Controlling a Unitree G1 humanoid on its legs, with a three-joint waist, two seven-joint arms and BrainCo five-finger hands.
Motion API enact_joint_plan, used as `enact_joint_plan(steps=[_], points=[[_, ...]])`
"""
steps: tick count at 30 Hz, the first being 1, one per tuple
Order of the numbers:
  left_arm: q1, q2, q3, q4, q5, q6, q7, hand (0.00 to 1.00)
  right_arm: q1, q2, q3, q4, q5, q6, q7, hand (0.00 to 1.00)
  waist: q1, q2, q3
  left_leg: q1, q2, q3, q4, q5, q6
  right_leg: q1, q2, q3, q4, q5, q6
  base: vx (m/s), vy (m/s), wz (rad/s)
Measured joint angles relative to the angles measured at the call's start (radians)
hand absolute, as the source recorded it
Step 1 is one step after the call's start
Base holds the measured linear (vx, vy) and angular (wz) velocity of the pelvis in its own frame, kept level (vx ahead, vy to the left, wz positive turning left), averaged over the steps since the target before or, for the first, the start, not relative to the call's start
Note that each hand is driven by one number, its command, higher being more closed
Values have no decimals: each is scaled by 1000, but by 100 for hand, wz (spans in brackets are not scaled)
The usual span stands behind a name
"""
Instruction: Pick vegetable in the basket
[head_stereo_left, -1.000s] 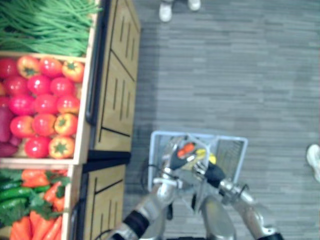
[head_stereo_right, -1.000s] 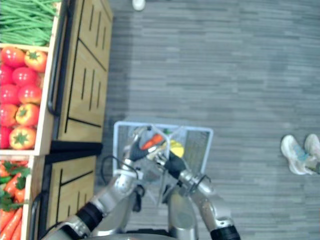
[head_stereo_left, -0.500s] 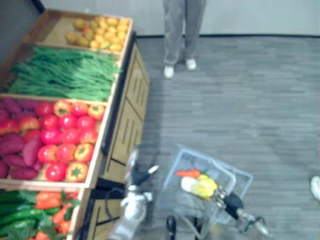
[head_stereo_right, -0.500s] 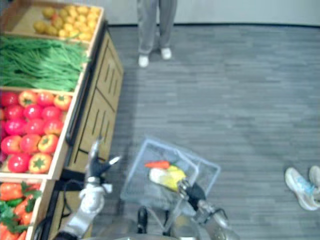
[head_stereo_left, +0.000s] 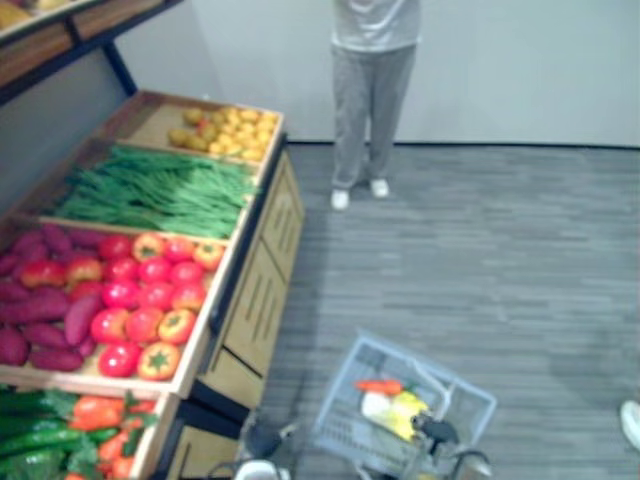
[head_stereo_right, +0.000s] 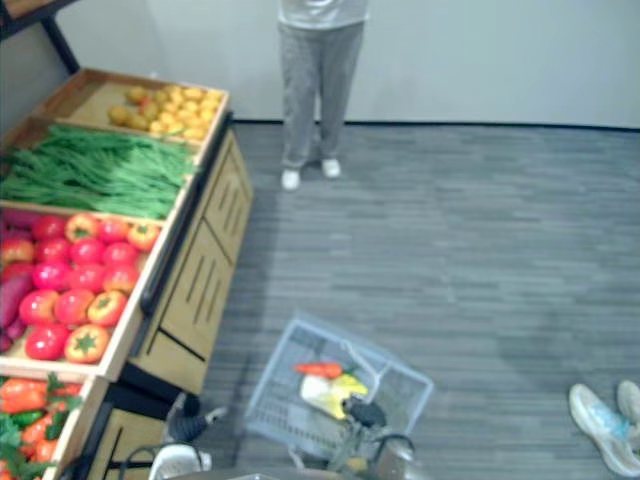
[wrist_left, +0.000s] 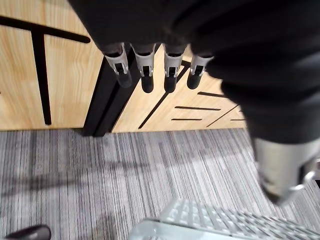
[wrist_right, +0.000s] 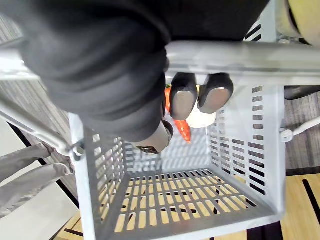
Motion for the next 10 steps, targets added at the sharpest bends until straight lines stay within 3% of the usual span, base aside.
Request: enact_joint_plan(steps=[3, 10], points=[[-6, -21, 49, 21, -19, 13, -64, 0, 0, 18, -48, 18, -1, -6, -2, 100, 10, 0, -14, 3, 6, 2, 0, -2, -3, 5, 3, -4, 0, -6, 4, 41, 30, 3], [-6, -77, 125, 29, -13, 9, -129, 0, 0, 42, -142, 34, -1, -4, -14, 100, 15, -4, -33, 12, 13, 26, 1, -4, -5, 14, 4, -5, 0, -9, 7, 49, 51, -1]])
